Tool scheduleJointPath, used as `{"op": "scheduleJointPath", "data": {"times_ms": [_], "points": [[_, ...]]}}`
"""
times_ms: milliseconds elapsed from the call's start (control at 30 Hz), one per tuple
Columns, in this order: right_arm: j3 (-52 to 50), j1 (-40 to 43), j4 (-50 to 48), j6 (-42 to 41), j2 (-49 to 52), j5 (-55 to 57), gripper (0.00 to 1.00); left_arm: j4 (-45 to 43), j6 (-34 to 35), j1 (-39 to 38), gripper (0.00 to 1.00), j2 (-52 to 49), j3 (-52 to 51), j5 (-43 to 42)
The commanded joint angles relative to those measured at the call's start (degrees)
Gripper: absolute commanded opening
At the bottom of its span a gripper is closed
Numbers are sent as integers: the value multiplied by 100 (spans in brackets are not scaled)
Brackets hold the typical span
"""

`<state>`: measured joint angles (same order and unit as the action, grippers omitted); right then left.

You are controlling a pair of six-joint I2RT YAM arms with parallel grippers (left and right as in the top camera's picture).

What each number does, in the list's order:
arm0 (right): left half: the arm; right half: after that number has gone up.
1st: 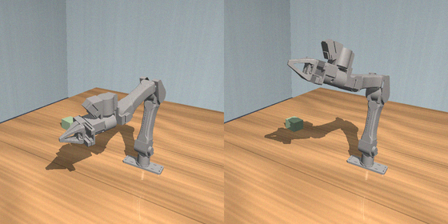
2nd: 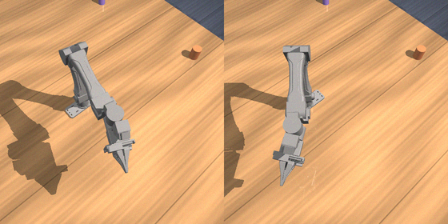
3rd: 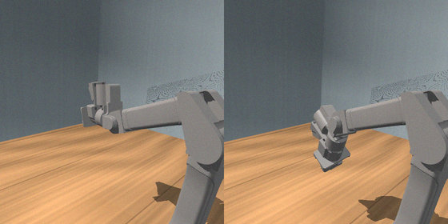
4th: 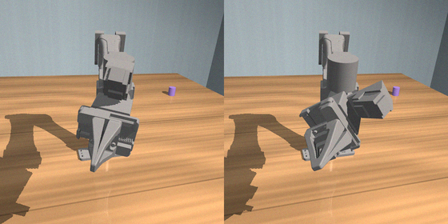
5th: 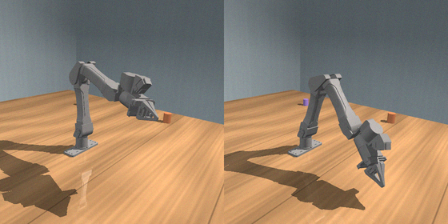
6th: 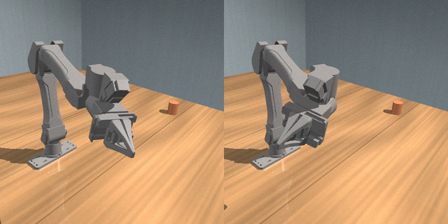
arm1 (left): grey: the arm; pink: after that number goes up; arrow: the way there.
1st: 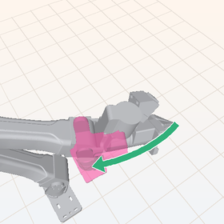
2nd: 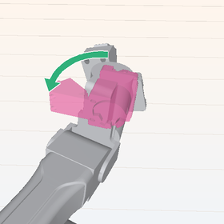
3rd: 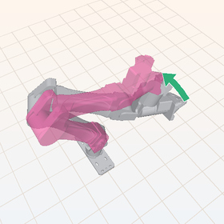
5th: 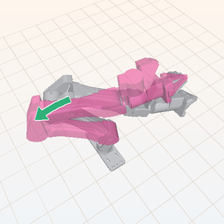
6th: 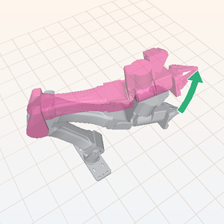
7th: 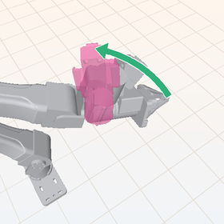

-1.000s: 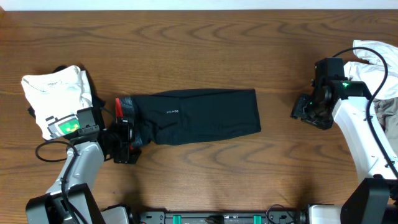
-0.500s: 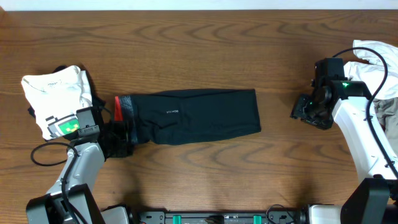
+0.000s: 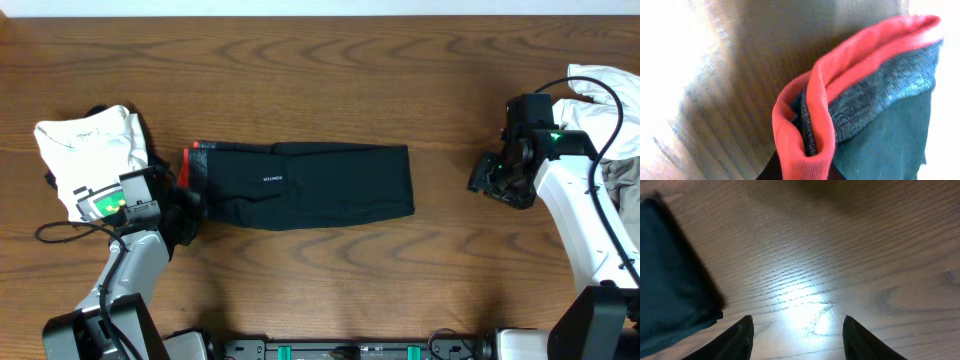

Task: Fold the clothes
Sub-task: 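Lift the waistband end with the left gripper and fold it rightward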

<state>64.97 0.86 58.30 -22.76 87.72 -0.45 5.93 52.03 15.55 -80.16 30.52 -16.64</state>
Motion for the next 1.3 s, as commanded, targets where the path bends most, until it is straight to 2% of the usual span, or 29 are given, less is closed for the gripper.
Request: {"op": "scheduleJointPath", "data": {"times_ms": [0, 133, 300, 533, 733, 900, 1267], "points": [[-11, -92, 4, 76, 4, -24, 56, 20, -1106, 13, 6, 332, 330, -328], [-11, -92, 7, 79, 4, -22, 56, 192, -1545, 20, 6, 730, 573, -315], [-11, -92, 17, 79, 4, -22, 56, 321, -1703, 101, 6, 1104, 815, -37], [-11, -94, 37, 79, 4, -24, 56, 525, -2092, 273, 6, 1132, 1185, -20], [-11, -94, 39, 76, 4, -26, 56, 1091, -2579, 166, 6, 1132, 1729, -26], [-11, -94, 42, 76, 4, -157, 56, 1515, -3042, -378, 6, 1130, 2205, -24], [-11, -94, 133, 79, 4, -177, 56, 1864, -4334, -2581, 6, 953, 2398, 398]]}}
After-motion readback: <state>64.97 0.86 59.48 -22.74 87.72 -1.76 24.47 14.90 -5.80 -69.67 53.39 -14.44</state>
